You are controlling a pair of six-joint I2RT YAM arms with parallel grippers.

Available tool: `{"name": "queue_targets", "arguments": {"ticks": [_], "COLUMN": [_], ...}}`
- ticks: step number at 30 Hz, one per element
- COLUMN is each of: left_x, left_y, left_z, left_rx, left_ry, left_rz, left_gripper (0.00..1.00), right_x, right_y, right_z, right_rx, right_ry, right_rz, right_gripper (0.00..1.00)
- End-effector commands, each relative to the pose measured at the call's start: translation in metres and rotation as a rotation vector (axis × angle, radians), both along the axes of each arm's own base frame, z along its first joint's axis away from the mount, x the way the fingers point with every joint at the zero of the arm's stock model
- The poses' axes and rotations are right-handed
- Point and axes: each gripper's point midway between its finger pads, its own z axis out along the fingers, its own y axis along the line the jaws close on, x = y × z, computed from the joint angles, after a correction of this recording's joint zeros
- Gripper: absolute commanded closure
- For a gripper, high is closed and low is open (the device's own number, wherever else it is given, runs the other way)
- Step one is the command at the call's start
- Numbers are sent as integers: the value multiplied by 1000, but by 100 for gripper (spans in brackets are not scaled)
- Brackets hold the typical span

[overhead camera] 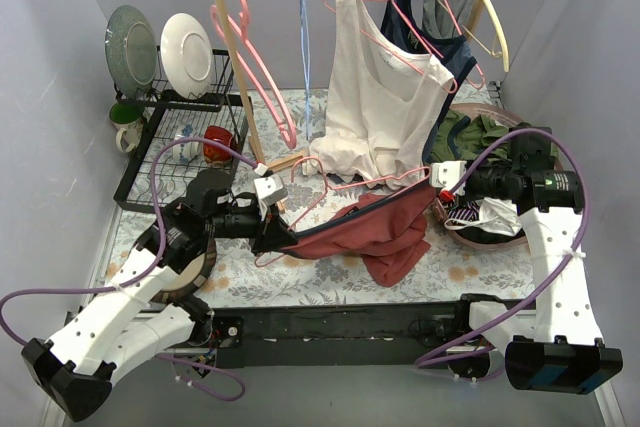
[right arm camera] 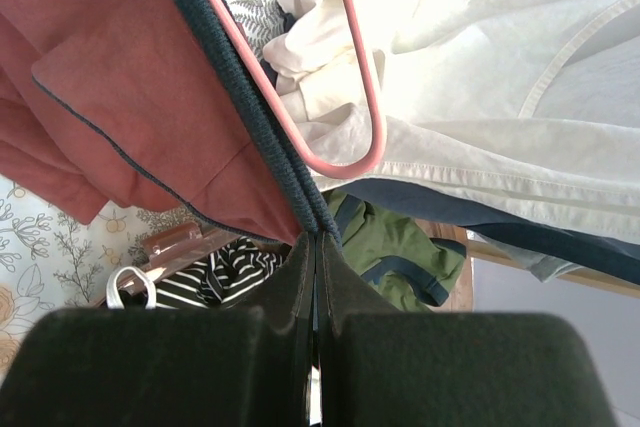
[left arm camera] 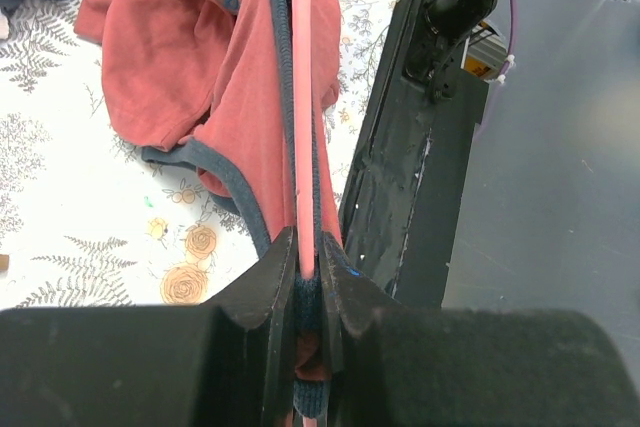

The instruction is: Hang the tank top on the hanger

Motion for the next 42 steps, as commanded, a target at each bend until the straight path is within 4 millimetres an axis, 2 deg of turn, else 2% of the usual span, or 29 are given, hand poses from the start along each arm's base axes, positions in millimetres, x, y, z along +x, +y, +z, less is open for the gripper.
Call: {"name": "queue_targets", "arguments": {"ticks": [1, 7, 14, 23, 30, 37, 41, 42], "left_x": [-8, -10, -14, -5, -3, -3, -6, -6], "left_y": [2, 1, -1, 1, -2, -11, -20, -22], "left_z": [10, 11, 4, -8, -11, -13, -11, -11], "left_rx": [-22, -25, -16, 39, 46, 41, 3, -1], "left_ry": [-17, -19, 7, 9, 22, 78, 103, 109], "left_rz": [-26, -43, -72, -52, -64, -119, -177, -182], "left_gripper": [100, 100, 100, 100, 100, 100, 100, 100], "right_x": [14, 17, 21, 17, 19, 13, 8, 0], "right_y": [-11, -9, -3, 4, 5, 23, 53, 68], "right_z": [17, 18, 27, 41, 43, 55, 48, 48], "right_rx": [-38, -22, 7, 35, 41, 85, 86, 90], "right_ry": [-78, -68, -74, -84, -80, -69, -41, -33], "right_rz": [-40, -31, -10, 28, 34, 103, 164, 207], "right_gripper": [99, 99, 99, 99, 99, 99, 99, 99]}}
